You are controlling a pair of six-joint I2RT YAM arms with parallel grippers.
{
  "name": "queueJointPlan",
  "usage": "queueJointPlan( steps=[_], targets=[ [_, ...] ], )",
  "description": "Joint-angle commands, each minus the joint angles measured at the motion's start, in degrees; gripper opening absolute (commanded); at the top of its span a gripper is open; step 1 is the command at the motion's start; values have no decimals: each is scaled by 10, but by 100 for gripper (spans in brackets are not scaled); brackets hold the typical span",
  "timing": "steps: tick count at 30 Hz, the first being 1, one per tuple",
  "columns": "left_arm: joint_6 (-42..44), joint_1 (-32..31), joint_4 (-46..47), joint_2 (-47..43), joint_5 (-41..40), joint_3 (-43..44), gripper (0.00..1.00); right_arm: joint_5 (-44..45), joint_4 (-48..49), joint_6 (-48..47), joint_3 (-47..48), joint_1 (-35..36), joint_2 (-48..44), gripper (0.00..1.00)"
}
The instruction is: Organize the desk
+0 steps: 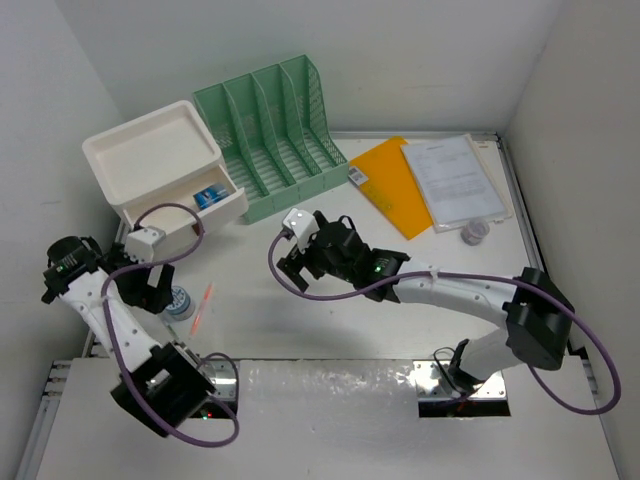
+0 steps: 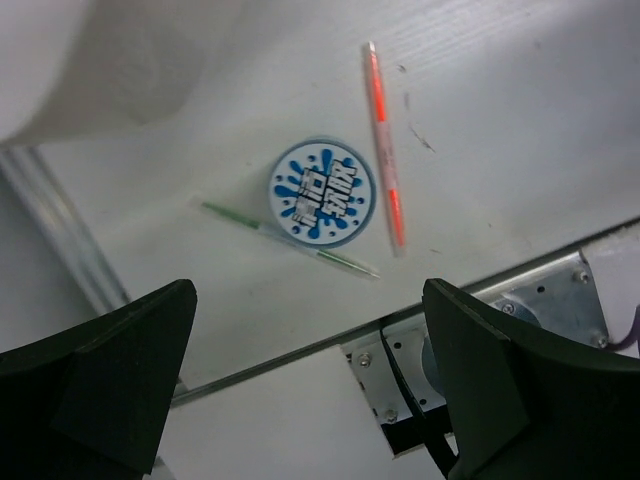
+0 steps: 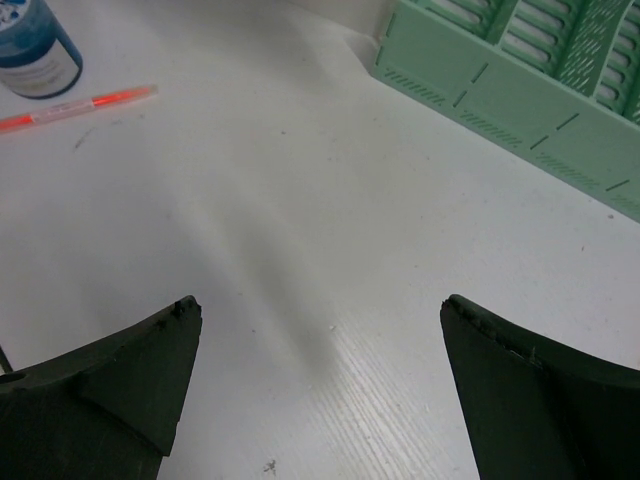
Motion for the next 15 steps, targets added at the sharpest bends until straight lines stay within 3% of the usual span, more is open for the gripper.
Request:
queueJointPlan(
  steps=[1,5,15],
  targets=[
    [75,-14,2,31,5,-20,95,14,-4,-10,34,0,15,99],
    [97,-39,13,25,-18,-68,97,29,-9,-17,39,0,21,99],
    [-7,-79,218,34,-75,-149,98,49,-8,-24,48,0,25,99]
  ],
)
